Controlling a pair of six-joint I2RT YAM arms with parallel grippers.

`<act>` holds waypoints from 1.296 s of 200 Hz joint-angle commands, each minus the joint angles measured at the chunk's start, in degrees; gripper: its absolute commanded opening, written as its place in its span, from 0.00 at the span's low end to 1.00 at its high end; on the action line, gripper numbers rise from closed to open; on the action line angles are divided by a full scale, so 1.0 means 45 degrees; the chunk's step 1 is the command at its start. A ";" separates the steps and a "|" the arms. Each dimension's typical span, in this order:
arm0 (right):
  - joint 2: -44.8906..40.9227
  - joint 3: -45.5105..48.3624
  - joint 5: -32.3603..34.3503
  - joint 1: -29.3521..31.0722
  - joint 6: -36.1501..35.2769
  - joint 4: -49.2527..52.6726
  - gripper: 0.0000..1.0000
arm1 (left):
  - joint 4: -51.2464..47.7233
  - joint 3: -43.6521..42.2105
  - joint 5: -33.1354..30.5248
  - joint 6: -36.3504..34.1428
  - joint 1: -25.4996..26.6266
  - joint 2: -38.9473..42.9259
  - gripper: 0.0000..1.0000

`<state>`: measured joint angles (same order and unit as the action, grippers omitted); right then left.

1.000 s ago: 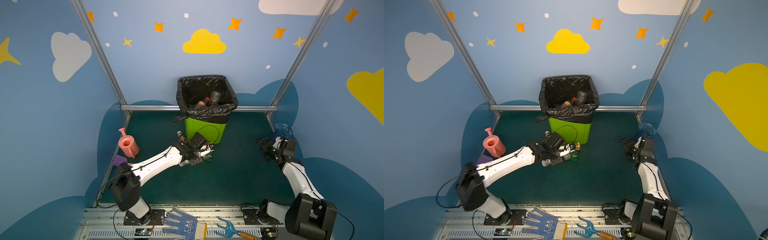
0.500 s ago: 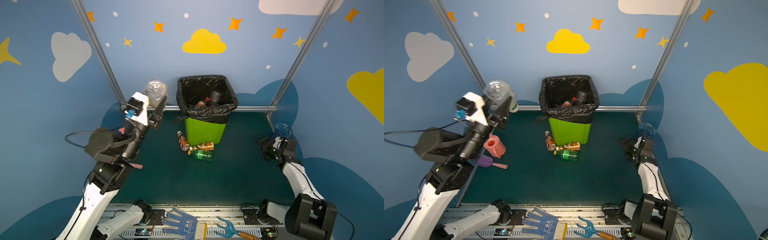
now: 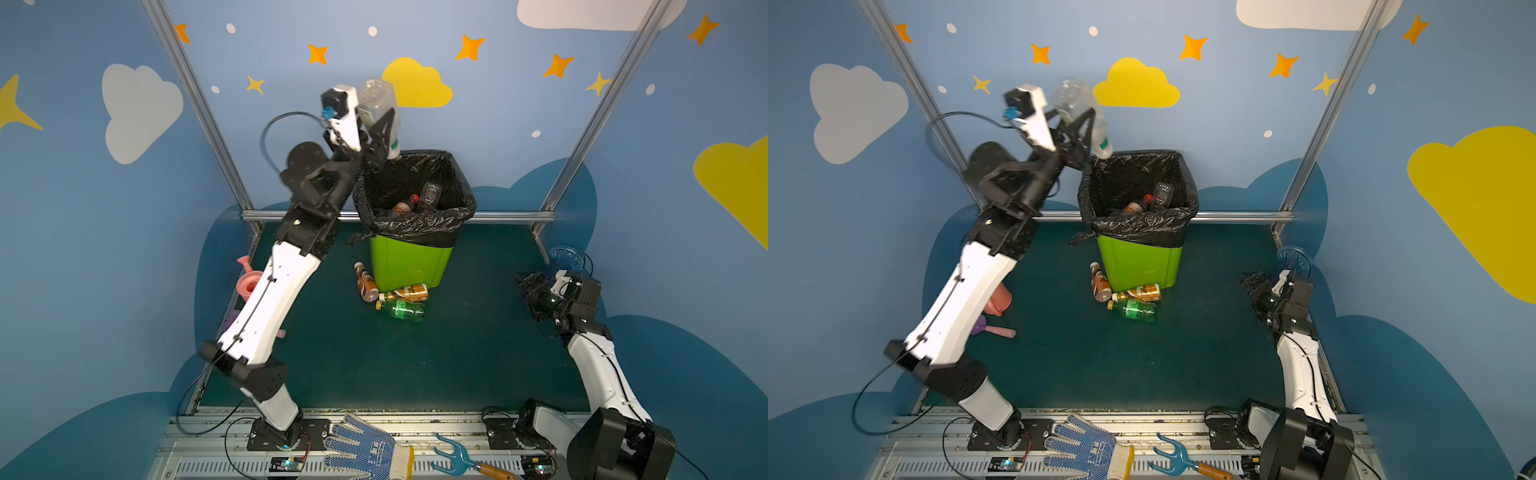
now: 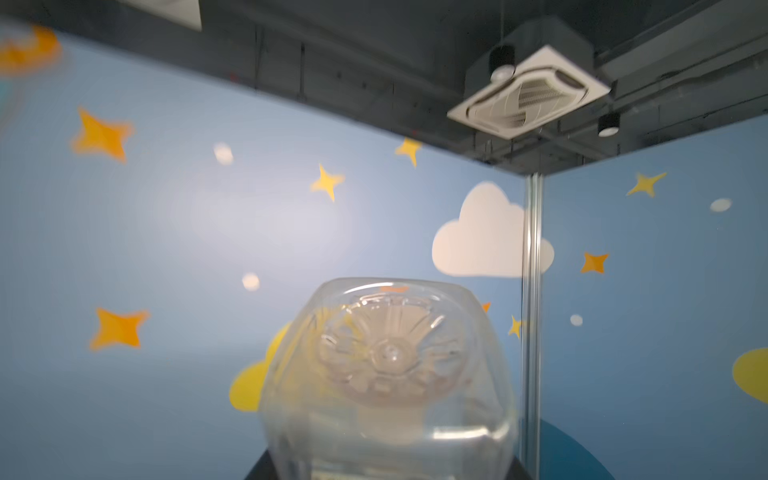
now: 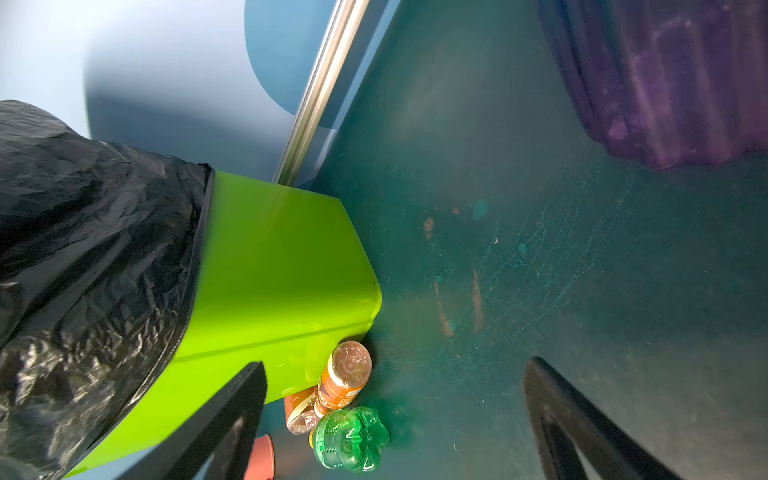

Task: Throw the plastic bottles in the bin
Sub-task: 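Lift the clear square bottle up over the bin with the left gripper, then release the bottle into the bin and draw the left gripper back, then reach the right gripper to the green yellow-cap bottle and grasp it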

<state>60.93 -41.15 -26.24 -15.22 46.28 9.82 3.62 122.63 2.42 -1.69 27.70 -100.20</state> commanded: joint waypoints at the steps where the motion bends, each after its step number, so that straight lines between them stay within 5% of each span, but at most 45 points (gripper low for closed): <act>1: -0.0473 -0.0220 -0.0145 -0.0213 -0.0197 0.0330 0.95 | 0.0235 -0.0973 0.0731 0.1895 -0.0011 0.0337 0.81; 16: -0.0623 -0.0155 -0.0110 -0.0306 -0.0303 0.0365 0.95 | 0.2909 -0.2487 0.0369 0.1855 -0.0004 0.1484 1.00; 55: -0.0268 0.0224 -0.0808 -0.0299 -0.0323 -0.0416 0.95 | 0.1969 -0.3285 -0.0208 0.0463 -0.0009 0.3551 1.00; 113: 0.0569 0.0340 -0.1122 0.1035 -0.0641 -0.1099 0.95 | 0.1945 -0.9903 -0.3271 0.0489 -0.0336 0.7499 1.00; 184: 0.3268 -0.0944 -0.0062 0.5680 -0.1320 -0.1430 0.93 | -0.1085 -1.8290 -0.5398 0.5161 -0.1907 1.1877 1.00; 259: 0.5453 -0.2419 0.0238 0.8319 -0.2199 -0.0850 0.92 | -0.2425 -2.2569 -0.5596 0.9365 -0.3572 1.4882 1.00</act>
<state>84.09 -50.48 -26.13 20.56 37.39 5.17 -5.34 23.09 -23.05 33.28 13.50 -34.26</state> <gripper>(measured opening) 0.928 0.997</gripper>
